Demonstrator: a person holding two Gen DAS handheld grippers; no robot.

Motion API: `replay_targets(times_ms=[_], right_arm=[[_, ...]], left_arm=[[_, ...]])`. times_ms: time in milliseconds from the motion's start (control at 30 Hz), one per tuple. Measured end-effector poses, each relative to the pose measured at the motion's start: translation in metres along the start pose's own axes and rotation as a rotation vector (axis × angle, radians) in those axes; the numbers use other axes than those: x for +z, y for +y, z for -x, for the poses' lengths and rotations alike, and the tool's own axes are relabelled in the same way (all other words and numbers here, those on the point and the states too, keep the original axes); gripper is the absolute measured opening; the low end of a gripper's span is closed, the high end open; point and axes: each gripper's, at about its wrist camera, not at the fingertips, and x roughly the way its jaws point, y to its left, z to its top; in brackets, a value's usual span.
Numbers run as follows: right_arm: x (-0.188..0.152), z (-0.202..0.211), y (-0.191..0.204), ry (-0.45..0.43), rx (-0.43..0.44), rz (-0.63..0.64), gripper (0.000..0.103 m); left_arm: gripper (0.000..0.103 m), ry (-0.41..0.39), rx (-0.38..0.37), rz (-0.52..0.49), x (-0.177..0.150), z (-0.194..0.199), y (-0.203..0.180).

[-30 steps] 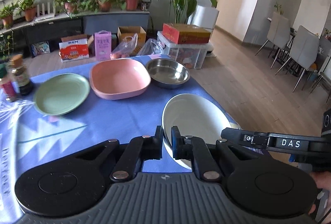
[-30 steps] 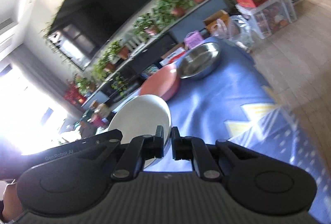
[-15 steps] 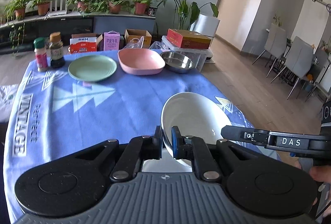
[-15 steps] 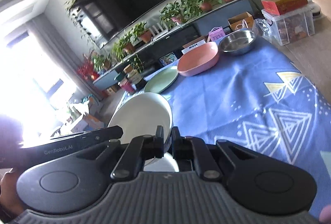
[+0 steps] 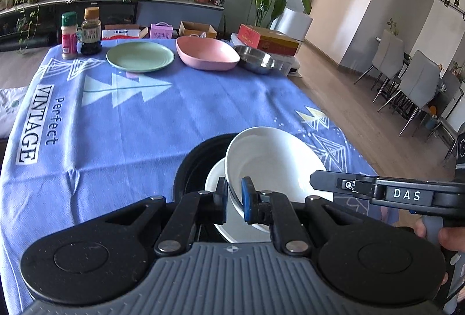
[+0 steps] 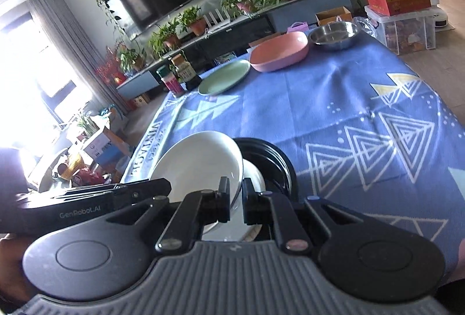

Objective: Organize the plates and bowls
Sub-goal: 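Lift the shallow white bowl and lower it onto the stacked bowls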

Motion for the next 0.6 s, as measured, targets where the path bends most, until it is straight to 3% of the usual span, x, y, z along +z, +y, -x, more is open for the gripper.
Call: replay_targets(times_ms=[600], right_arm=[[-0.012,-0.005,0.0,0.027,-0.02,-0.003,0.022]], left_arm=[[0.01,0.016,0.022,-0.036,-0.007,-0.003,0.0]])
